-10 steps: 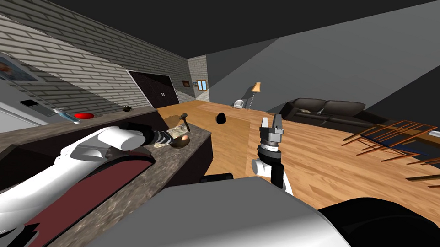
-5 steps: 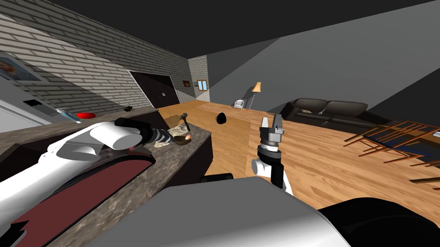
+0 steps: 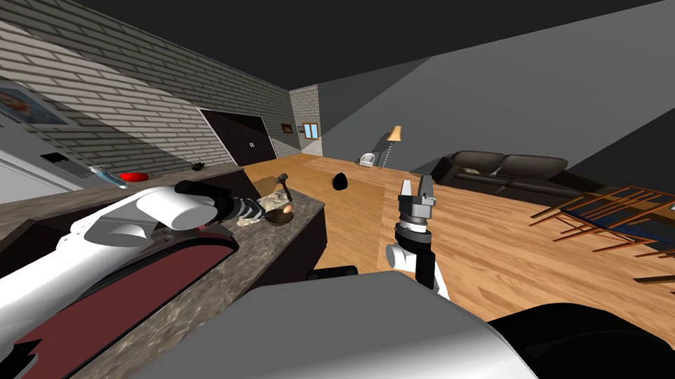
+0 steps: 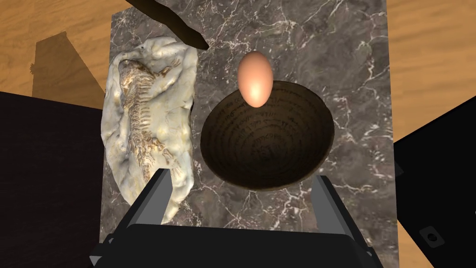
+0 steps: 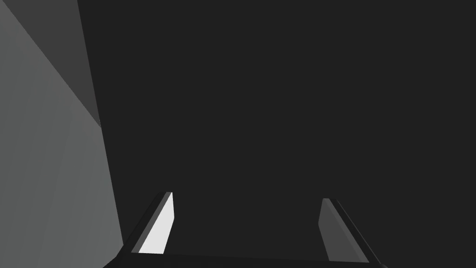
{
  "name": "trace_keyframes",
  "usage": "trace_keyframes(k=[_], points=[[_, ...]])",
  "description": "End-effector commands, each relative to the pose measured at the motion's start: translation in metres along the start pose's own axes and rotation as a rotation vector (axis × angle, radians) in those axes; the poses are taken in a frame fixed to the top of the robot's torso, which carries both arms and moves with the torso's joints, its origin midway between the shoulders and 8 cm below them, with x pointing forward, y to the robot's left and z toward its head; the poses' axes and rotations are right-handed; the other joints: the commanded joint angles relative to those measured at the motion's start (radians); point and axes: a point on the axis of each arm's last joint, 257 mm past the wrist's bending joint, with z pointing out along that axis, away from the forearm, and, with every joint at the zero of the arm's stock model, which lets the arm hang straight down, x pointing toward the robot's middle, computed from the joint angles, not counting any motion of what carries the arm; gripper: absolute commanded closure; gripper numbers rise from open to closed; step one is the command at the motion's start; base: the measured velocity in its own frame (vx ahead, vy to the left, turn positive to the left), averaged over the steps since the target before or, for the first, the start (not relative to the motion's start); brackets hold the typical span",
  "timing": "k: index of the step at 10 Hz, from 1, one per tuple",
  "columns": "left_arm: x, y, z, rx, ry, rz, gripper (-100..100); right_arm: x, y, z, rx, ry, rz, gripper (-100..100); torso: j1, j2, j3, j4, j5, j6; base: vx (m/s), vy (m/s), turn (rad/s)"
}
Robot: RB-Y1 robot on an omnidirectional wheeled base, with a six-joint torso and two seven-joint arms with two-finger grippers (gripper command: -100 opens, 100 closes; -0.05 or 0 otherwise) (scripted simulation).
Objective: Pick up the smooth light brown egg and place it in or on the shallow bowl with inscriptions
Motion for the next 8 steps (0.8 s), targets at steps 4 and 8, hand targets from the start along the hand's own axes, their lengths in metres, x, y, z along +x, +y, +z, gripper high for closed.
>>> trace_keyframes(k=[4,8], points=[[0.009,0.0,-0.012,0.001,0.003,-0.002,-100,0.0,0.0,0.0,0.0,0.0,0.0,0,0.0,0.0,0.0,0.0,0.0,0.0,-0.004,0.004,-0.013],[0.027,0.003,-0.041,0.005,0.005,-0.002,-100,0.0,0.0,0.0,0.0,0.0,0.0,0,0.0,0.001,0.0,0.0,0.0,0.0,-0.003,0.003,-0.011]])
